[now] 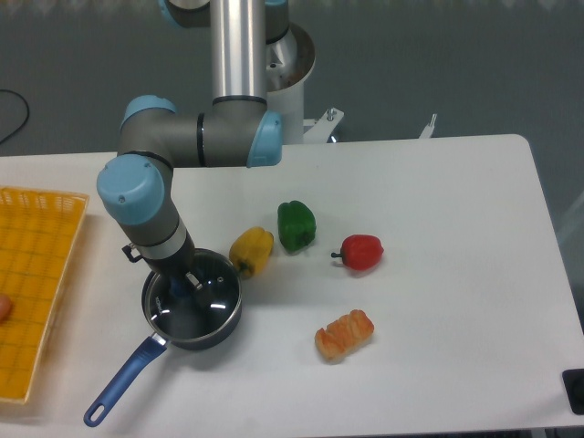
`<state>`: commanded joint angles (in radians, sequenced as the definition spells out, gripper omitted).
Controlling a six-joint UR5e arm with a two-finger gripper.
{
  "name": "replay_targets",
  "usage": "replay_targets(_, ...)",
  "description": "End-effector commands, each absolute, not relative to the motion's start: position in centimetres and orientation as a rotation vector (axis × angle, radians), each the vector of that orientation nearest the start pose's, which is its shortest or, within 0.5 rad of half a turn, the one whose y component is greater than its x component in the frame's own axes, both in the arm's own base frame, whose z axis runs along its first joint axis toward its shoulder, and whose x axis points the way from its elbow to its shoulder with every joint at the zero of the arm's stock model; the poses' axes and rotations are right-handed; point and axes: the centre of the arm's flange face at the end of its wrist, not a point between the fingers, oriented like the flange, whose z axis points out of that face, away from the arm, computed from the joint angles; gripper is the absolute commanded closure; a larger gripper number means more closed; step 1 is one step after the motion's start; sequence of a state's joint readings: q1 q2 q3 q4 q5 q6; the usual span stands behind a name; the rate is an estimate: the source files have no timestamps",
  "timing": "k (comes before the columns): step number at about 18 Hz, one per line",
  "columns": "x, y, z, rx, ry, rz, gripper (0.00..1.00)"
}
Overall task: Open the lid
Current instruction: 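Lift the glass lid up off the saucepan by its knob, then carry the held lid away from the saucepan over the red pepper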
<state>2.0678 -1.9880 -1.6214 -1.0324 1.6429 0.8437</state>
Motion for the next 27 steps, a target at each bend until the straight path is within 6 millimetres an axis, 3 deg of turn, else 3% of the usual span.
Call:
replay_targets(15,-19.6,60.4,30.2,-3.067,0.507,0.182,0.36)
replay_targets(21,-22.5,58.4,31.4,-3.069,0.515,0.183,0.36)
replay_targets(27,-27.1,55.2,32.5,-3.110,0.519,0.140,0.36)
